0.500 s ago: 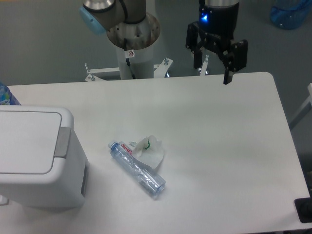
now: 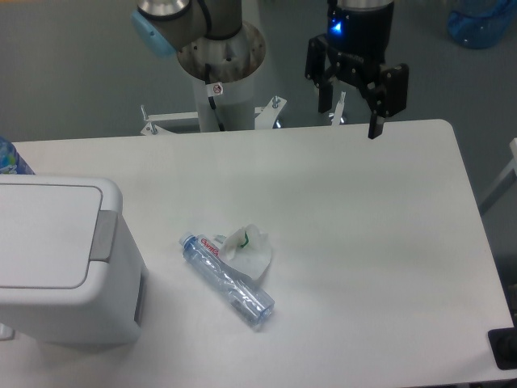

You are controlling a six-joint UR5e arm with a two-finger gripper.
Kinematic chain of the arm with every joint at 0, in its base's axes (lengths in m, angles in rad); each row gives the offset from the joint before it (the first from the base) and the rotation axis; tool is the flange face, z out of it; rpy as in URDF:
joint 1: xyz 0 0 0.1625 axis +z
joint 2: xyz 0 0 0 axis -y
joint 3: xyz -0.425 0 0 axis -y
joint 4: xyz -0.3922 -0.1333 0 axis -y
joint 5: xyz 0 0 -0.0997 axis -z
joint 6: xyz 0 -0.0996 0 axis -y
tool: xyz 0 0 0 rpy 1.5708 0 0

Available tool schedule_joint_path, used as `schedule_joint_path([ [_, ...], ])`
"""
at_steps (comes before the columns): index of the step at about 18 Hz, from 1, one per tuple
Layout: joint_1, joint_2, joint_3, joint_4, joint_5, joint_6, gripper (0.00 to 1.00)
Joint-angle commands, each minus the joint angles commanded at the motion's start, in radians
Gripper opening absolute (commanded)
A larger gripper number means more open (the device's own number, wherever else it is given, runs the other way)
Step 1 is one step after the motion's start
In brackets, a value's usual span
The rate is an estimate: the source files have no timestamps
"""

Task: Open the trash can
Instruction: 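Move the open gripper over to the white trash bin's lid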

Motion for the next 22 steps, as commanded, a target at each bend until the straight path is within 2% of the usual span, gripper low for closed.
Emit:
schedule_joint_path([
  [4, -0.077, -0.011, -0.003, 0.072, 0.0, -0.228, 1.0],
  [10, -0.195, -0.032, -0.026, 0.129, -0.002, -0.494, 1.0],
  [13, -0.259, -0.064, -0.026, 0.207, -0.009, -0.742, 1.0],
  [15, -0.296, -0.086, -0.032, 0.282, -0.009, -0.868, 1.0],
  [17, -0.336, -0.103, -0.034, 0.328, -0.009, -0.943, 1.0],
  [22, -0.396, -0.132, -0.032, 0.341, -0.009, -1.046, 1.0],
])
